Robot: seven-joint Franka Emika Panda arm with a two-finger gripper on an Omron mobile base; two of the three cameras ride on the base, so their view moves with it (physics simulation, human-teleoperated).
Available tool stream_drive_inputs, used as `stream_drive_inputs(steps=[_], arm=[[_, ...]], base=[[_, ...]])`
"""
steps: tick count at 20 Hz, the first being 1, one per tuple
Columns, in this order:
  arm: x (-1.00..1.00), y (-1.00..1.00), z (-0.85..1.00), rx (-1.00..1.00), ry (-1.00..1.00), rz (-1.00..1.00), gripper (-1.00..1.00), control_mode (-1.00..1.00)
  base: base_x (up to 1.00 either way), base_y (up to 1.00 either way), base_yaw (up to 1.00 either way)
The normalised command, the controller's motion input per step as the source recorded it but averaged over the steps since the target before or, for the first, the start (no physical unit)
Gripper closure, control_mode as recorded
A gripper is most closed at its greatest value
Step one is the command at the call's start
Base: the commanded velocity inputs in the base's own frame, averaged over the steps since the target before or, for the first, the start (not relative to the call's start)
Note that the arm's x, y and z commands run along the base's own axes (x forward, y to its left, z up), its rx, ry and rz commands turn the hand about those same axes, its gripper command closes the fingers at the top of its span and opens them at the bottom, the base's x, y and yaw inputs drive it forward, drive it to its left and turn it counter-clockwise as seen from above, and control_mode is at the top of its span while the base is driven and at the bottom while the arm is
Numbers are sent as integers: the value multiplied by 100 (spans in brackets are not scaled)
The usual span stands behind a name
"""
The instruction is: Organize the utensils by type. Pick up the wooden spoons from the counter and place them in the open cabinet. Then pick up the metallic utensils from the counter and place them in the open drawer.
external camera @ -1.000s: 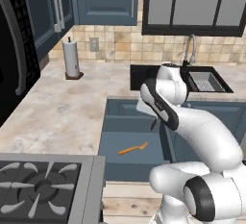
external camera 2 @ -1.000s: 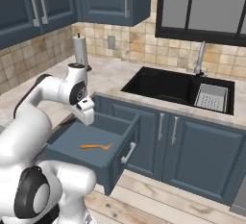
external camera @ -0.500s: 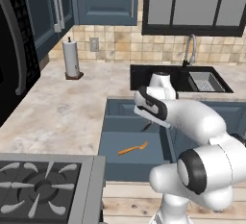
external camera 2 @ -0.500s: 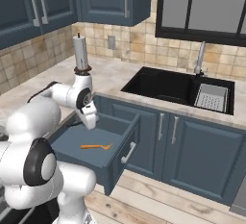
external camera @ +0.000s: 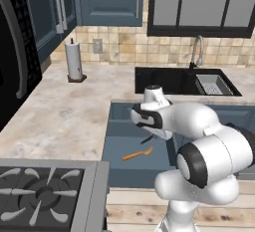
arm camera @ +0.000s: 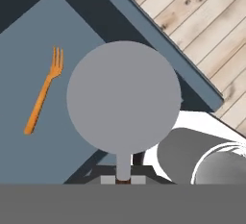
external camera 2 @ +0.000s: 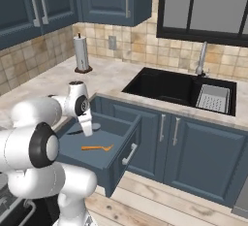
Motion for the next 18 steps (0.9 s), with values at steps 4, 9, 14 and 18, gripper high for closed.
stream_drive_inputs(steps=[4,9,14,18], arm=[[14,-2,-44,0,2,0,100,-100],[11,0,-41,0,0,0,100,-100],[-4,2,-36,0,0,0,100,-100],[9,-6,-35,0,0,0,100,-100]], base=[[0,0,0],[0,0,0],[0,0,0],[0,0,0]])
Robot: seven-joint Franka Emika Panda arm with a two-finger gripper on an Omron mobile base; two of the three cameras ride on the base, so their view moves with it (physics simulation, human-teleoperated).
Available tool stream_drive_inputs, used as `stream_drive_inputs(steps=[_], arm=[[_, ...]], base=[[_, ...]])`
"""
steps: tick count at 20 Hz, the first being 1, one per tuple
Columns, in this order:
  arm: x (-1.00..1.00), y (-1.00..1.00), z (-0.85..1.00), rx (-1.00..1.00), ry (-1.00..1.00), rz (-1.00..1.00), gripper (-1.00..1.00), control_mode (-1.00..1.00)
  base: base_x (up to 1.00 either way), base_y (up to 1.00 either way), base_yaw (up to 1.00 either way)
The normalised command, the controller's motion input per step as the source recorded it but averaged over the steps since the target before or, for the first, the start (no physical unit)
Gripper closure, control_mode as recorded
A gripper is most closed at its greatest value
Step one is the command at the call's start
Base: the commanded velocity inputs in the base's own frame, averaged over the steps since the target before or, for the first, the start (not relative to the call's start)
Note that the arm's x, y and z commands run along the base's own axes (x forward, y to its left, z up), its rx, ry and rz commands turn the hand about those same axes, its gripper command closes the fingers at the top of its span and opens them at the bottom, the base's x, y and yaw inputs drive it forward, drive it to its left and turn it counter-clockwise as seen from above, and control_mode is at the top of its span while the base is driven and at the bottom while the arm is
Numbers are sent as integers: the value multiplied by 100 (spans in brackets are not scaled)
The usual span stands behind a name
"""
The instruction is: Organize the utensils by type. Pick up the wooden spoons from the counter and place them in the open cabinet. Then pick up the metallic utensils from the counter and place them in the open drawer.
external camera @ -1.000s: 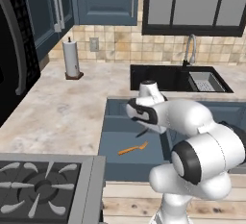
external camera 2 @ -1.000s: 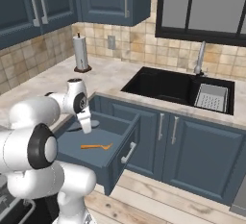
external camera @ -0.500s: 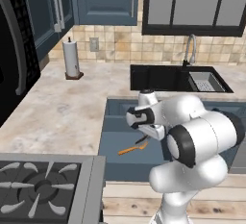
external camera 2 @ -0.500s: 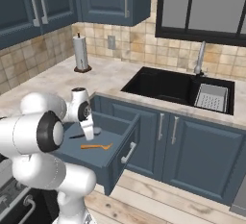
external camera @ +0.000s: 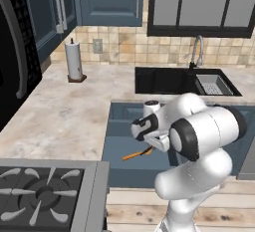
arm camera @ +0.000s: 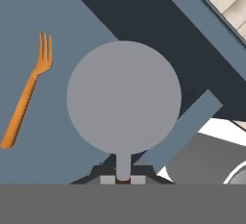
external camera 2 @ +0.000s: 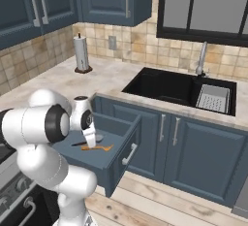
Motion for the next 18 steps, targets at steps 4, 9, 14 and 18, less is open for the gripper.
stream_drive_inputs(steps=[4,9,14,18], arm=[[3,-8,-37,0,1,0,100,-100],[0,-1,-35,0,0,0,100,-100],[1,0,-20,0,0,0,100,-100],[4,0,-17,0,0,0,100,-100]], base=[[0,0,0],[0,0,0],[0,0,0],[0,0,0]])
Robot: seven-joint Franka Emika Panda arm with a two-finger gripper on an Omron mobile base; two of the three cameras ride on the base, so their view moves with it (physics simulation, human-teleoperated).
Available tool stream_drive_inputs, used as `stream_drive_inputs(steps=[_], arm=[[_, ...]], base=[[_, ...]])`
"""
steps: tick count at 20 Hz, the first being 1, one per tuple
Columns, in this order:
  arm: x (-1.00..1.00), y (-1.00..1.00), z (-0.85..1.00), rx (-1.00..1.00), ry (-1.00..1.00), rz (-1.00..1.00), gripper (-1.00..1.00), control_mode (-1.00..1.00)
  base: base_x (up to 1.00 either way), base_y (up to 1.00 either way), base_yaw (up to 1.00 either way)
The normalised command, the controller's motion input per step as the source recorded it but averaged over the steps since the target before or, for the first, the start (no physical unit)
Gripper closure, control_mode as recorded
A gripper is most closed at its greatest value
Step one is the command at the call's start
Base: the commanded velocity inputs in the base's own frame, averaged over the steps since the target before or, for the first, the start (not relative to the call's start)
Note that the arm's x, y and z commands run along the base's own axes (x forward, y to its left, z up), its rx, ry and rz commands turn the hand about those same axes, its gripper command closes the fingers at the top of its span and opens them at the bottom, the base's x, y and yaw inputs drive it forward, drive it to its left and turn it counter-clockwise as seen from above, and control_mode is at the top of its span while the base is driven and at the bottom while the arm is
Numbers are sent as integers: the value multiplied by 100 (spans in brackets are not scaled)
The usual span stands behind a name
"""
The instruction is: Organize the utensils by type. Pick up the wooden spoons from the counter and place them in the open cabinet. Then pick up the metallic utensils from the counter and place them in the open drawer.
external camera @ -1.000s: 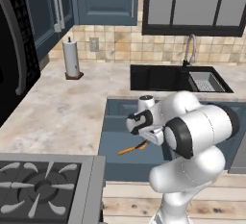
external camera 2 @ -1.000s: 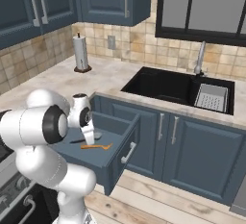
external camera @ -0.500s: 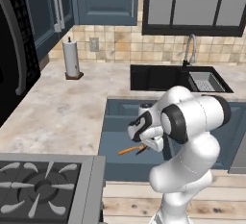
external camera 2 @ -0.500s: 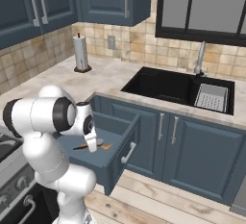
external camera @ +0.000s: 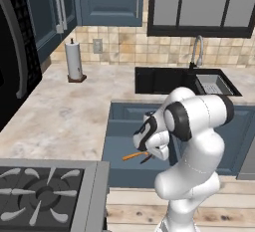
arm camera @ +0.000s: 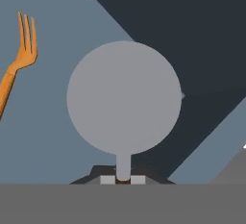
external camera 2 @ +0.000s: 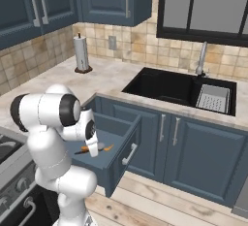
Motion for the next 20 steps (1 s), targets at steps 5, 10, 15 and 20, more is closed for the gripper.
stream_drive_inputs(steps=[5,10,15,20], arm=[[0,0,-18,0,0,0,100,-100],[0,0,-17,0,0,0,100,-100],[0,0,-4,0,0,0,100,-100],[2,-1,-7,0,0,0,100,-100]], base=[[0,0,0],[0,0,0],[0,0,0],[0,0,0]])
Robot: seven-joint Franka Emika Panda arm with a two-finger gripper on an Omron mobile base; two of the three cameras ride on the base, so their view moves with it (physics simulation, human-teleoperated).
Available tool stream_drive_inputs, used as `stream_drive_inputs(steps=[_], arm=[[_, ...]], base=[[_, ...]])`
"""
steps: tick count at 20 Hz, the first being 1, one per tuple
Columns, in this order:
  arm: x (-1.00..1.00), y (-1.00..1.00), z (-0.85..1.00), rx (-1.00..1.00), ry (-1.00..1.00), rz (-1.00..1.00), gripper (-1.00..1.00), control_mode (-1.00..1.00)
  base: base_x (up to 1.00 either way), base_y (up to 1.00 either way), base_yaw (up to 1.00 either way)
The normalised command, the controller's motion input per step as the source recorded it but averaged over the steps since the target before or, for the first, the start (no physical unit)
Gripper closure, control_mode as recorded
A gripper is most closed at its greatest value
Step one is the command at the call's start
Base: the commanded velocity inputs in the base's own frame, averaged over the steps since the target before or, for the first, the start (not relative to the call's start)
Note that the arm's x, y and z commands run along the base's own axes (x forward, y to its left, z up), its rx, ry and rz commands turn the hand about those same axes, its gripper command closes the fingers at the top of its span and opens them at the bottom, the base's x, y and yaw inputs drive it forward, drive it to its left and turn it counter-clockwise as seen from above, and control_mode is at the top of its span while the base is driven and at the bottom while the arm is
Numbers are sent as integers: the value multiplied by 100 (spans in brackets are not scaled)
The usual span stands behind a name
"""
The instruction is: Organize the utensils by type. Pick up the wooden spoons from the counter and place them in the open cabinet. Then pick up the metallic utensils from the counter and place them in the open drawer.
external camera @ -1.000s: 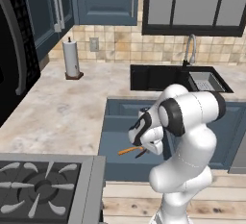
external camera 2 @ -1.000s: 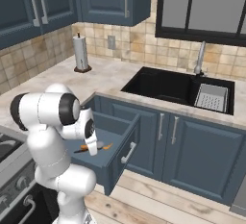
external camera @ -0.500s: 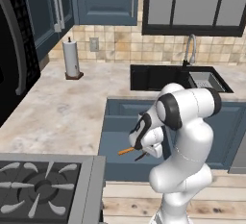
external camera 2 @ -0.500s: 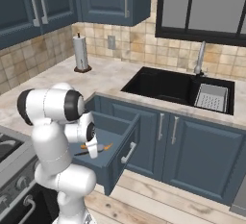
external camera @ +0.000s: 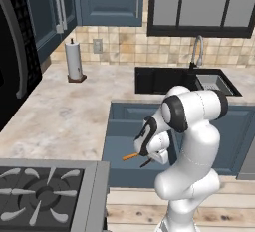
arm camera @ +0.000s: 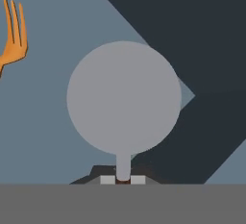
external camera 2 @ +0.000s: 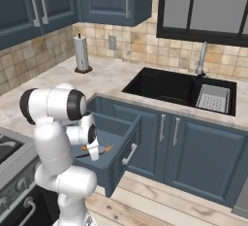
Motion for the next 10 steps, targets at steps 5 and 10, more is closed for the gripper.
stream_drive_inputs(steps=[5,10], arm=[[4,0,-9,0,0,0,-100,-100],[15,-4,-9,0,2,0,-100,-100]], base=[[0,0,0],[0,0,0]])
